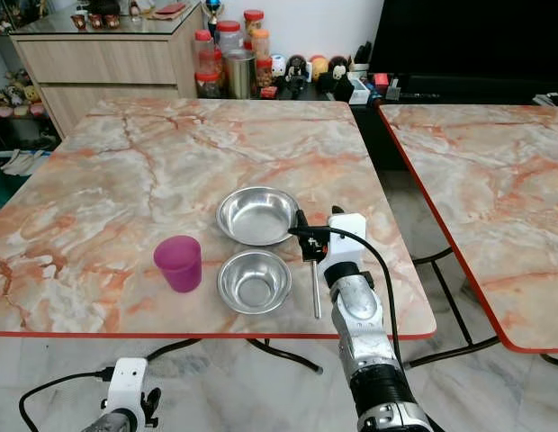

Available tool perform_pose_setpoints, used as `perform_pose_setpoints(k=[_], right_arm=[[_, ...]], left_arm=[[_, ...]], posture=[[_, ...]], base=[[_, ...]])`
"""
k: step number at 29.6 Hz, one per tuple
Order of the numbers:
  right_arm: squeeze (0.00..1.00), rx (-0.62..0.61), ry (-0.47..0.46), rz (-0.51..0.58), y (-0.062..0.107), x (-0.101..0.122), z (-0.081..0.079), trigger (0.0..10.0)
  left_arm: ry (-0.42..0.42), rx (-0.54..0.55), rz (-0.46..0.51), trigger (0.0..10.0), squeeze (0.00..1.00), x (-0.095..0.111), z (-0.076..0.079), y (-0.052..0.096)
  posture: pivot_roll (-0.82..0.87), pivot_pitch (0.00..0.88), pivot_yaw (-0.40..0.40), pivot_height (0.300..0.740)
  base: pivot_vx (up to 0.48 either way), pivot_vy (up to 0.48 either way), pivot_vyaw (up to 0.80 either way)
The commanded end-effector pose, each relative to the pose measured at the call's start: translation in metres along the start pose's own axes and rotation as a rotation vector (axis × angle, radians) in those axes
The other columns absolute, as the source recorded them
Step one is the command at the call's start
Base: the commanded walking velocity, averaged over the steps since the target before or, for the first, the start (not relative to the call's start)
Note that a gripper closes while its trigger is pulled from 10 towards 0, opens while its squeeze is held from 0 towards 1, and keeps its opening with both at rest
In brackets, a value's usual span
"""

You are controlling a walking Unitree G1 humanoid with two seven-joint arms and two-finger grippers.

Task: Setting the table

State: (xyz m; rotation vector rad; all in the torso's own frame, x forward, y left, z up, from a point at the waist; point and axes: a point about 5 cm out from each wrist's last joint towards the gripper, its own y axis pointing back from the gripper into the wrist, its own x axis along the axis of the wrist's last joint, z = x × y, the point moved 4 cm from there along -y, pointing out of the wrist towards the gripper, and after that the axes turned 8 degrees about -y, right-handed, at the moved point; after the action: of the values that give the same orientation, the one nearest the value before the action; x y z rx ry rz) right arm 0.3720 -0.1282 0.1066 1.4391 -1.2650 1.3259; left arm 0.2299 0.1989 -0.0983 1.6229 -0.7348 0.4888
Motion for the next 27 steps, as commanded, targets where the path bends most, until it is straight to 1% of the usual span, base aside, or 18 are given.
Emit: perform_pose_setpoints(k=[1,2,3,4,6,7,9,12,13,17,18,19,21,24,27], right_arm=[[0.00,0.003,0.000,0.012,-0.002,0.004,0.000,10.0],[0.00,0.002,-0.001,0.012,-0.002,0.004,0.000,10.0],[0.00,0.001,-0.001,0.011,-0.002,0.004,0.000,10.0],[0.00,0.001,-0.001,0.011,-0.002,0.004,0.000,10.0],[0.00,0.001,-0.002,0.011,-0.001,0.003,0.000,10.0],[0.00,0.001,-0.002,0.011,-0.001,0.003,0.000,10.0],[0.00,0.001,-0.006,0.010,-0.001,0.003,-0.001,10.0],[0.00,0.004,-0.009,0.009,-0.001,0.002,-0.002,10.0],[0.00,0.004,-0.009,0.009,-0.001,0.002,-0.002,10.0],[0.00,0.004,-0.010,0.009,-0.001,0.003,-0.002,10.0],[0.00,0.002,-0.010,0.009,-0.002,0.003,-0.001,10.0],[0.00,0.001,-0.011,0.009,-0.002,0.003,-0.001,10.0],[0.00,0.001,-0.011,0.008,-0.002,0.003,-0.001,10.0],[0.00,0.002,-0.011,0.009,-0.002,0.003,-0.001,10.0],[0.00,0.004,-0.017,0.008,-0.002,0.002,-0.002,10.0]], left_arm=[[-0.016,0.008,-0.022,10.0,0.00,-0.009,-0.007,0.002],[-0.017,0.009,-0.024,10.0,0.00,-0.010,-0.007,0.003],[-0.023,0.013,-0.036,10.0,0.00,-0.016,-0.011,0.005],[-0.023,0.013,-0.036,10.0,0.00,-0.016,-0.011,0.005],[-0.030,0.023,-0.064,10.0,0.00,-0.028,-0.017,0.009],[-0.030,0.023,-0.064,10.0,0.00,-0.028,-0.017,0.009],[-0.036,0.044,-0.095,10.0,0.00,-0.042,-0.025,0.014],[-0.031,0.053,-0.113,10.0,0.00,-0.052,-0.030,0.019],[-0.031,0.053,-0.113,10.0,0.00,-0.052,-0.030,0.019],[-0.032,0.091,-0.122,10.0,0.00,-0.062,-0.044,0.025],[-0.032,0.104,-0.125,10.0,0.00,-0.065,-0.050,0.028],[-0.031,0.108,-0.127,10.0,0.00,-0.066,-0.052,0.029],[-0.026,0.121,-0.146,10.0,0.00,-0.075,-0.061,0.035],[-0.023,0.126,-0.157,10.0,0.00,-0.081,-0.065,0.038],[-0.025,0.134,-0.187,10.0,0.00,-0.095,-0.070,0.046]], posture=[[0.02,0.000,-0.031,0.740],[0.02,0.000,-0.031,0.740],[0.02,0.000,-0.030,0.740],[0.02,0.000,-0.030,0.740],[0.02,0.000,-0.029,0.740],[0.02,0.000,-0.029,0.740],[0.02,0.000,-0.028,0.740],[0.03,0.000,-0.029,0.740],[0.03,0.000,-0.029,0.740],[0.03,0.000,-0.029,0.740],[0.03,0.000,-0.029,0.740],[0.03,0.000,-0.029,0.740],[0.03,0.000,-0.029,0.740],[0.03,0.000,-0.029,0.740],[0.04,0.000,-0.026,0.740]], base=[[0.000,0.000,0.00],[0.000,0.000,0.00],[0.000,0.000,0.00],[0.000,0.000,0.00],[0.000,0.000,0.00],[0.000,0.000,0.00],[0.000,0.000,0.00],[0.000,0.000,0.00],[0.000,0.000,0.00],[0.000,0.000,0.00],[0.000,0.000,0.00],[0.000,0.000,0.00],[0.000,0.000,0.00],[0.000,0.000,0.00],[0.000,0.000,0.00]])
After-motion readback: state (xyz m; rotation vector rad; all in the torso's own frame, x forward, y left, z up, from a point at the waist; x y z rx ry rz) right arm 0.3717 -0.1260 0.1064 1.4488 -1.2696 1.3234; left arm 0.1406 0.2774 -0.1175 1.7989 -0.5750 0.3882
